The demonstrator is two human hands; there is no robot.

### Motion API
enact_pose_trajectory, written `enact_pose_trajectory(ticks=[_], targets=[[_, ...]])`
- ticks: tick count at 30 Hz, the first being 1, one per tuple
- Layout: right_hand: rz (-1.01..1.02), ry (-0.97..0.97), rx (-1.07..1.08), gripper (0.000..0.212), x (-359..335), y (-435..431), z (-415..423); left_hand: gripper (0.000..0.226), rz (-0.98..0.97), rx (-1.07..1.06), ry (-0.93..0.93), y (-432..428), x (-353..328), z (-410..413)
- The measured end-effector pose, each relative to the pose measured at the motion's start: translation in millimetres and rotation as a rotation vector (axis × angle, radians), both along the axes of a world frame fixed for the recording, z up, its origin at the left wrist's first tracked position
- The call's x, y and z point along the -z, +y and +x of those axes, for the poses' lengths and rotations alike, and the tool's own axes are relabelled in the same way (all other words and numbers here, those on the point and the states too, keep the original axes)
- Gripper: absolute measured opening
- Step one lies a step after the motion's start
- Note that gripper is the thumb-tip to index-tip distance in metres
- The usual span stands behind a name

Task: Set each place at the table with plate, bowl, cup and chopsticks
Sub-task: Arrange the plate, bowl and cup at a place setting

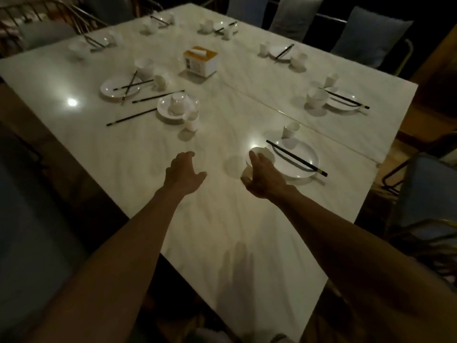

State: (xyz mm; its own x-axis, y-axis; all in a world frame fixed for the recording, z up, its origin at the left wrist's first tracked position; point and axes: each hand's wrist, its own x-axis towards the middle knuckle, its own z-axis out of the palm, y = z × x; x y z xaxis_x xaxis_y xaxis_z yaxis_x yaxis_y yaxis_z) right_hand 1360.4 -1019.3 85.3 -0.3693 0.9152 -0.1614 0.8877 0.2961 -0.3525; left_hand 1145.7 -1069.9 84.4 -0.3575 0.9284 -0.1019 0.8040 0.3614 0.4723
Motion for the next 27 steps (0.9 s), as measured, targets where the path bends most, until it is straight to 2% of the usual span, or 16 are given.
enact_pose_trajectory(ticks=[5, 12, 18, 23, 27], targets=[[0.012, -0.008, 0.035, 0.083, -5.7, -1.5, -13.8, 0.072, 0.048, 0.020, 0.004, 9.8, 0.4, -20.7], [0.002, -0.061, 0.188, 0.083, 1.5, 10.3, -79.5, 0.072, 0.041, 0.185, -0.050, 52.4, 14.3, -84.7], [-0.039, -0.040, 0.310, 0.082, 2.8, 22.6, -138.3, 0.072, 0.030, 0.341, 0.002, 93.4, 6.6, -144.4], [-0.063, -0.011, 0.360, 0.081, 0.8, 48.2, -166.2, 0.073, 0.010, 0.353, -0.039, 137.2, 3.6, -181.9], [-0.055, 0.015, 0.353, 0.082, 4.6, 85.0, -176.8, 0.064, 0.030, 0.303, -0.042, 162.6, 3.0, -199.0]])
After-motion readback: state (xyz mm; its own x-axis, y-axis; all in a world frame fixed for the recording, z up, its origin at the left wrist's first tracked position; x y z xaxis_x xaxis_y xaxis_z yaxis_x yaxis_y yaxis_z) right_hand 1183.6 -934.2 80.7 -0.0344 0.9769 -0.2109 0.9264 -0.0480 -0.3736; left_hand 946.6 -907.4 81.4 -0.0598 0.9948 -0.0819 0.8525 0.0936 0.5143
